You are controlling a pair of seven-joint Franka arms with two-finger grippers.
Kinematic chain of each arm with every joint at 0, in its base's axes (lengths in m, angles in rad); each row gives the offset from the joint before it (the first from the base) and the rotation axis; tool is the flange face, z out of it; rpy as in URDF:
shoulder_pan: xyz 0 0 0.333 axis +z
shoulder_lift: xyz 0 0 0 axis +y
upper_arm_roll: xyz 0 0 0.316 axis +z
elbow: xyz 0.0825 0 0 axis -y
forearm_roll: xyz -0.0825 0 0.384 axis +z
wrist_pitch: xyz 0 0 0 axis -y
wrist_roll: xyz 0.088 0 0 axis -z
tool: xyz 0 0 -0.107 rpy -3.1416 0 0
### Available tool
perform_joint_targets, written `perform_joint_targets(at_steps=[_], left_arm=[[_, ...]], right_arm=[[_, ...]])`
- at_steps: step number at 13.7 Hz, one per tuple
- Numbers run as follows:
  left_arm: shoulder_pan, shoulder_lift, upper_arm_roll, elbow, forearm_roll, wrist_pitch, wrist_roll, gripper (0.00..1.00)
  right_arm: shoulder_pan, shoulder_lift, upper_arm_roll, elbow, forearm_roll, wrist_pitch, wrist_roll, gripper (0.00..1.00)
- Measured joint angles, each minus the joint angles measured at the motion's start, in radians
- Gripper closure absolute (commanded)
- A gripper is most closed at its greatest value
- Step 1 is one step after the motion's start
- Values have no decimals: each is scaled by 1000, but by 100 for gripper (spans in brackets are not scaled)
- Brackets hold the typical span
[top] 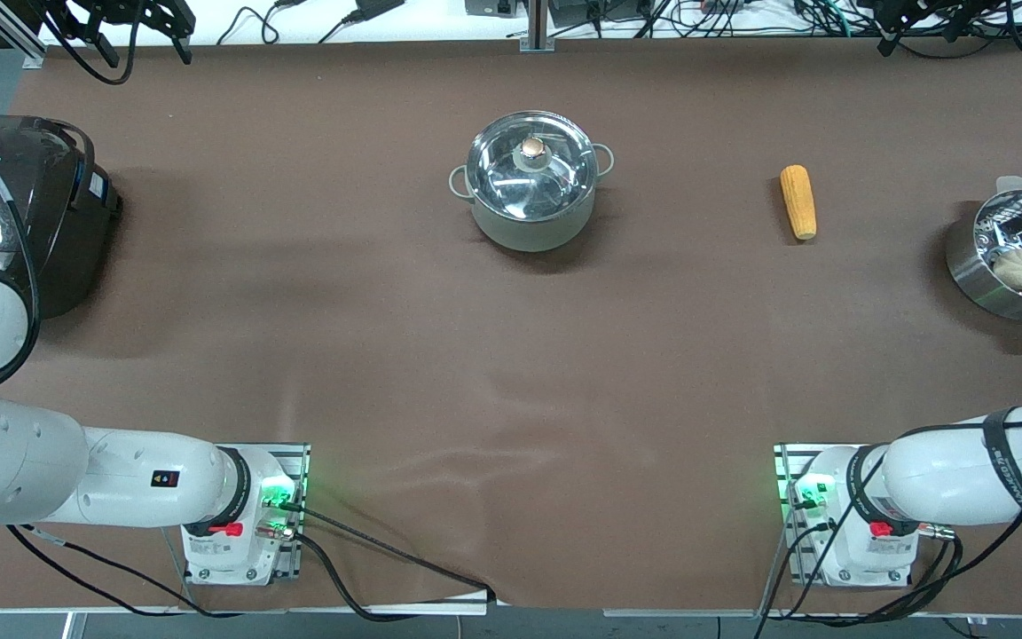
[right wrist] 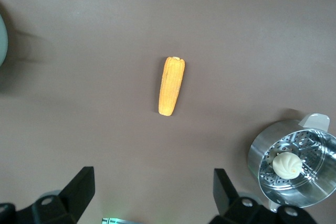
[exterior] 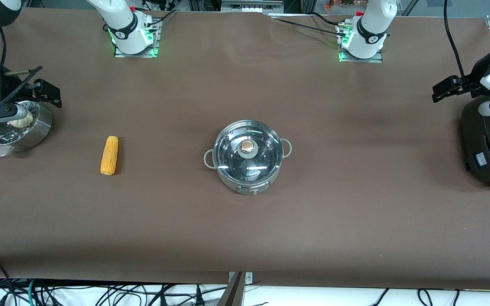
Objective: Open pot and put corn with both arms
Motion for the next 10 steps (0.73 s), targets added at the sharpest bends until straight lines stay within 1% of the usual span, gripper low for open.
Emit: perform_joint_targets(at_steps=[10], left_arm=[[-2,0,-8,30,0,-21,-1,0]], right_arm=[[-1,0,-1,6,0,2,0,0]])
